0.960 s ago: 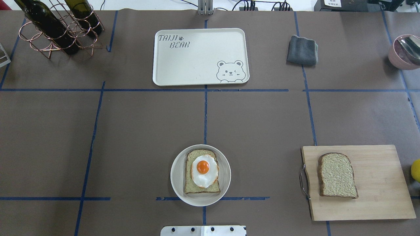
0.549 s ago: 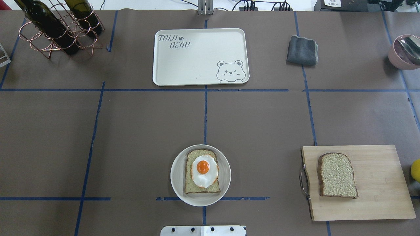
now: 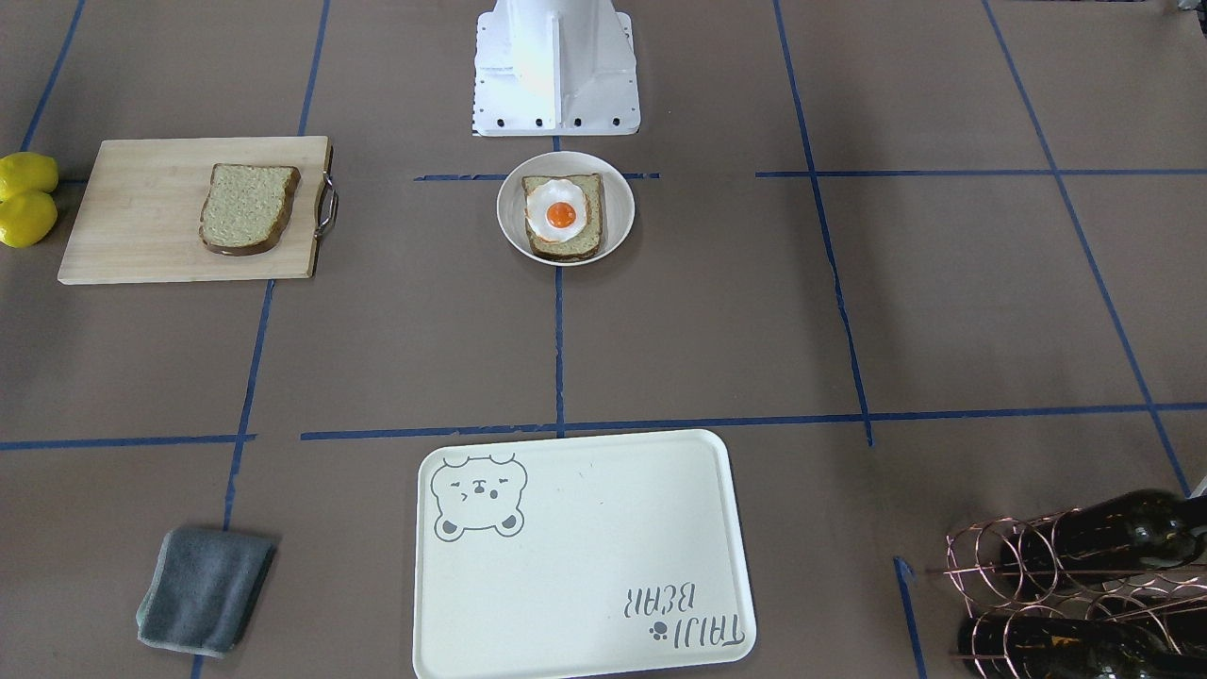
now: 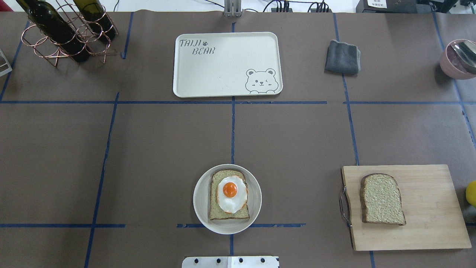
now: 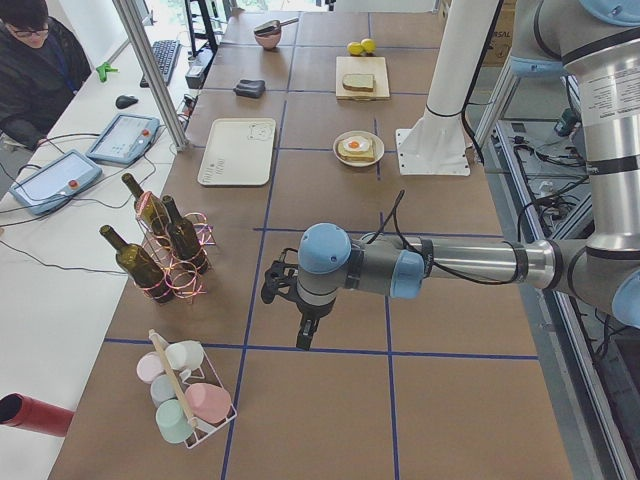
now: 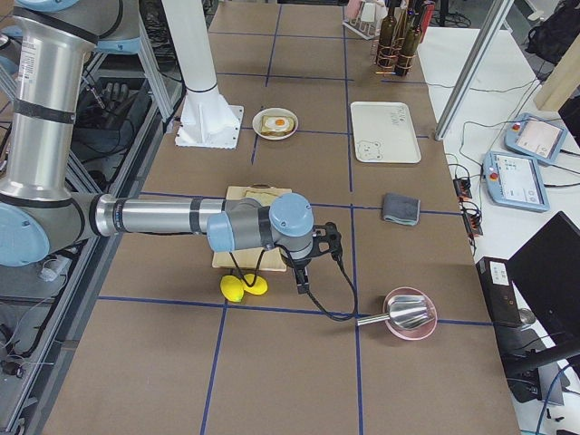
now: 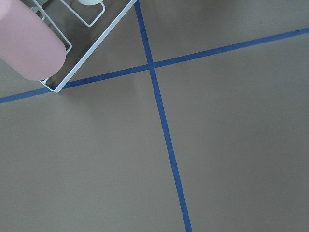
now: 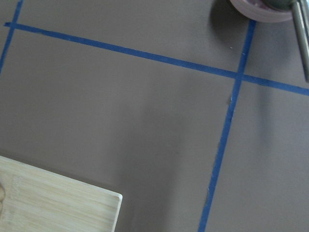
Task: Make sandwich and place on tray
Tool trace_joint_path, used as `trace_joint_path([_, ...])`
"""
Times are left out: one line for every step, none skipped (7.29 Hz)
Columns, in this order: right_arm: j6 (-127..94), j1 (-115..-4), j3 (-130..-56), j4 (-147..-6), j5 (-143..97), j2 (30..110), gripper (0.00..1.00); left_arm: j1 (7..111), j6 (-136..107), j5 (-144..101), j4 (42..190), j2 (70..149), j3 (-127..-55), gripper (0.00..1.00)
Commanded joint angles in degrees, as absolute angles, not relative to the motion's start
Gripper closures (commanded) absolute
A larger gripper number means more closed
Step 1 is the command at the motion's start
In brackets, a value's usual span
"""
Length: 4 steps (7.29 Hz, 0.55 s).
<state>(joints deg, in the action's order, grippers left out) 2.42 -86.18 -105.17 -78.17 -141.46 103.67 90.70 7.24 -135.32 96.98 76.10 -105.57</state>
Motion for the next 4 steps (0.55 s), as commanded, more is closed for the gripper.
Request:
trace_joint_path([-11.6, -81.2, -105.1, -66.6, -144.1, 103.8, 0.00, 90.7, 7.2, -135.4, 96.9, 76.1, -105.6, 0.00])
trace_joint_path([-18.6, -76.0, -105.1, -58.4, -143.7, 103.7, 0.00, 90.7, 7.2, -135.4, 96.9, 76.1, -105.6, 0.00])
trace_joint_path([-25.9, -71.7, -105.1, -51.9, -142.7, 104.1, 0.00, 90.7, 7.2, -135.4, 96.9, 76.1, -105.6, 0.00])
trace_joint_path([-28.2, -69.2, -105.2, -48.6, -142.1, 105.5, 0.00, 90.7, 7.2, -135.4, 96.9, 76.1, -105.6, 0.00])
